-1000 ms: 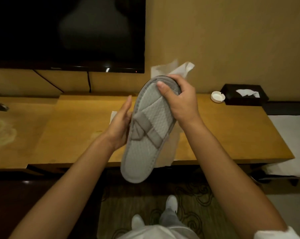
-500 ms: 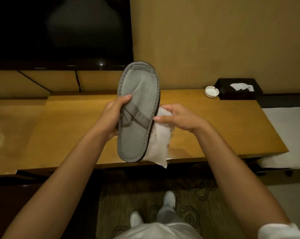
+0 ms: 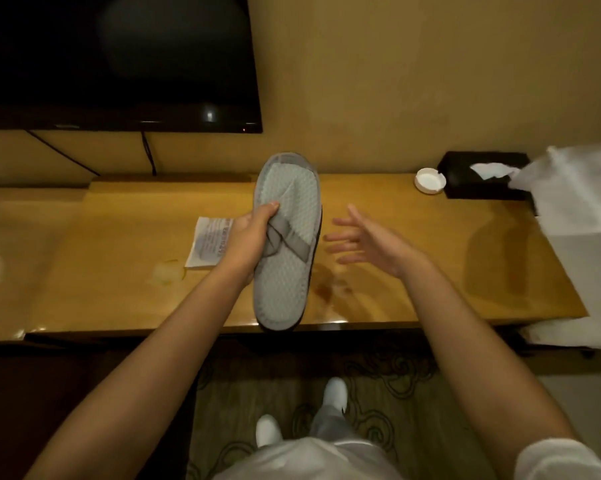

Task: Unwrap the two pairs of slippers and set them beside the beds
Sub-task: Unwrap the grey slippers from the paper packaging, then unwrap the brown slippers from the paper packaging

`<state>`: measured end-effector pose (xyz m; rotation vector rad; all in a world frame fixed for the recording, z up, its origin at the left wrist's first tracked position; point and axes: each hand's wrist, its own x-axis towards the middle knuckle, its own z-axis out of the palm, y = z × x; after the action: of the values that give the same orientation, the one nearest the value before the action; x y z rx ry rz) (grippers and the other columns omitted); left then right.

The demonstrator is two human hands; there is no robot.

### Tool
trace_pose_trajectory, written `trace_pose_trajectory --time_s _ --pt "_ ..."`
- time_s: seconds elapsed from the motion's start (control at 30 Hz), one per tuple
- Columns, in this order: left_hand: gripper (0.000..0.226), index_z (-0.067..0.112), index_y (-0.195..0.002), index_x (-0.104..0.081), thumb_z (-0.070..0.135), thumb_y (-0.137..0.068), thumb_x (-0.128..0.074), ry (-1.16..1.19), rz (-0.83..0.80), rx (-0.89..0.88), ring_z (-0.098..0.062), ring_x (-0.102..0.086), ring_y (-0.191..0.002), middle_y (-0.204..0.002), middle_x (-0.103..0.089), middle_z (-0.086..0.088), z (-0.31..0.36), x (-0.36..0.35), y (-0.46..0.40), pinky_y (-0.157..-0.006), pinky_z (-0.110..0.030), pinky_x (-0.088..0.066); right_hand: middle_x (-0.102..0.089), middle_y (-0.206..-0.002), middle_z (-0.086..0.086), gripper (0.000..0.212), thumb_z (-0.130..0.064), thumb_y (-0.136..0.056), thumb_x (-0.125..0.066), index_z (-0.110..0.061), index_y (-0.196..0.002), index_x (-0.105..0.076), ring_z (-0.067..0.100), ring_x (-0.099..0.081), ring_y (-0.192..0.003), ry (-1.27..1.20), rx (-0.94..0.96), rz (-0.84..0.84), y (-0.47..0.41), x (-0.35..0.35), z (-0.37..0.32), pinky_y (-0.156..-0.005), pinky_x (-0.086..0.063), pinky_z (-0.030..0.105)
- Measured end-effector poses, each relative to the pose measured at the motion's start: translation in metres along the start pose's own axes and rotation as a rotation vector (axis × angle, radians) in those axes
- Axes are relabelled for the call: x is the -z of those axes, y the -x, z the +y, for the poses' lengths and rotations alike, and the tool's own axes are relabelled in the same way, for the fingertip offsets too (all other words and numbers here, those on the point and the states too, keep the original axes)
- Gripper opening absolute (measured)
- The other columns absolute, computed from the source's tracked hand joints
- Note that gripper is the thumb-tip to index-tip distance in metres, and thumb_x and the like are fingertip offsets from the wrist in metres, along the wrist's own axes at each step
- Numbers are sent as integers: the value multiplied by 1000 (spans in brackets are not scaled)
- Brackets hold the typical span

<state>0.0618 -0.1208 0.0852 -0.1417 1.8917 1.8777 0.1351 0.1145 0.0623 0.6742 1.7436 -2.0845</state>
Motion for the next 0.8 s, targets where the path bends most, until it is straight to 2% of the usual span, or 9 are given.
trace_pose_trajectory --time_s 0.1,0.17,0.3,0.4,0.47,0.53,0.6,0.7,0.8 --pt "37 12 -113 -71 44 -97 -61 120 -80 123 -19 -75 -95 -105 -78 -5 -22 -25 -13 -82 -37 -59 -74 -119 6 56 -40 -90 -76 -18 -138 -58 26 -73 -102 141 16 -65 -12 -30 26 -88 -60 44" --pt "42 8 -128 -61 38 -99 -60 73 -105 156 -23 -72 -102 -120 -72 -11 -32 -31 -19 -83 -39 -60 -76 -118 7 46 -28 -89 -79 -16 -130 -60 20 -75 -98 135 48 81 -21 -31 37 -81 -62 38" --pt "41 15 -134 -42 28 -100 -61 -51 -124 198 -28 -73 -89 -117 -69 -17 -48 -22 -25 -76 -41 -62 -74 -119 10 22 -33 -94 -74 -17 -108 -67 19 -74 -88 39 -11 364 -33 3 60 -63 -59 31" --pt "40 11 -134 -47 28 -101 -60 -67 -155 192 -30 -74 -83 -113 -71 -19 -56 -9 -24 -82 -46 -61 -68 -132 10 38 -34 -97 -69 -15 -130 -63 27 -69 -107 87 -25 513 -39 26 77 -85 -60 43" --pt "38 11 -134 -50 29 -101 -59 -143 -163 175 -26 -75 -82 -111 -72 -15 -60 -2 -26 -82 -46 -60 -60 -143 11 51 -31 -99 -67 -12 -145 -54 33 -61 -124 178 -62 556 -39 36 89 -99 -54 44" --pt "38 12 -134 -51 30 -101 -59 -204 -151 183 -25 -76 -83 -111 -71 -13 -65 7 -30 -83 -46 -60 -57 -147 12 56 -32 -100 -65 -10 -149 -49 35 -57 -130 239 -118 550 -39 41 101 -102 -51 42" --pt "40 13 -135 -51 31 -100 -60 -303 -123 173 -25 -74 -91 -118 -68 -11 -68 11 -38 -89 -48 -58 -59 -144 14 57 -35 -99 -65 -12 -148 -48 36 -58 -127 476 -128 559 -38 47 107 -97 -51 40" --pt "52 15 -141 -48 34 -96 -65 -684 -70 -16 -26 -61 -117 -136 -58 -7 -76 17 -52 -100 -44 -50 -53 -141 15 69 -35 -91 -70 -19 -150 -39 37 -52 -128 942 -58 733 -38 43 101 -100 -49 47" --pt "73 15 -150 -38 35 -89 -71 -1083 -56 -281 -28 -43 -138 -153 -43 -8 -80 25 -69 -112 -43 -38 -41 -154 14 76 -32 -91 -68 -14 -156 -33 35 -41 -140 971 155 792 -42 24 92 -112 -40 47"
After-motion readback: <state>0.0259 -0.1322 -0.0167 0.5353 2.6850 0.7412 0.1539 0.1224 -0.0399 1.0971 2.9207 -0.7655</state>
